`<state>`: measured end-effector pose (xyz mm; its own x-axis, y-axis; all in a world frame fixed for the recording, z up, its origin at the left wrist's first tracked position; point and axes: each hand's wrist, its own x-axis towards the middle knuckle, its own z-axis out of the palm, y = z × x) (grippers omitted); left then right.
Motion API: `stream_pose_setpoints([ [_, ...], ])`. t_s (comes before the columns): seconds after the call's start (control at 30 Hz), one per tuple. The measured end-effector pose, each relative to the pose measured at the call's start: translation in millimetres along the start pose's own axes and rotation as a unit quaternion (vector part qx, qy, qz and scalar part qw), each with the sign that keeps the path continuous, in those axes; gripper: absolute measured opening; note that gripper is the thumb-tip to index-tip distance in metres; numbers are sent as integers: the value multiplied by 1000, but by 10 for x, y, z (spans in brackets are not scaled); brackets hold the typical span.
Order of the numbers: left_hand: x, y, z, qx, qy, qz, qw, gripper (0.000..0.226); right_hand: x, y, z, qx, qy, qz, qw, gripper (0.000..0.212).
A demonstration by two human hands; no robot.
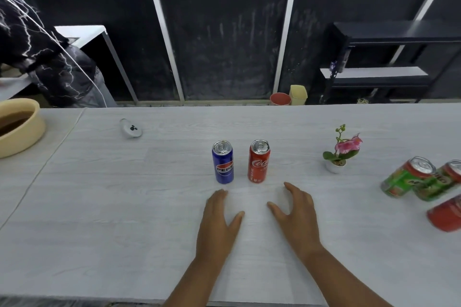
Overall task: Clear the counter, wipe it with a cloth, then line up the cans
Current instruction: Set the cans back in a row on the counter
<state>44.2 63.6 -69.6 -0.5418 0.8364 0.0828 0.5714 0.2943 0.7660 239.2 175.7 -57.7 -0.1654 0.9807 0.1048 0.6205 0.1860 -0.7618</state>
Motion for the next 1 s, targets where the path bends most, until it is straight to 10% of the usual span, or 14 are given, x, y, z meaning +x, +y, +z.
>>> stream_pose_setpoints([
  [0.67, -227, 2056, 2043, -73, -251, 112, 959, 61, -373, 1590, -2163, 65, 264, 239, 932, 60],
  [0.83, 21, 2570, 2488, -72, -260, 99, 958, 82, -40, 1677, -2502, 123, 241, 247, 931, 88],
  [1.0, 227, 2849, 2799, -79, -237, 81, 965, 89, 168, 1728, -2586, 93, 228, 248, 937, 65],
])
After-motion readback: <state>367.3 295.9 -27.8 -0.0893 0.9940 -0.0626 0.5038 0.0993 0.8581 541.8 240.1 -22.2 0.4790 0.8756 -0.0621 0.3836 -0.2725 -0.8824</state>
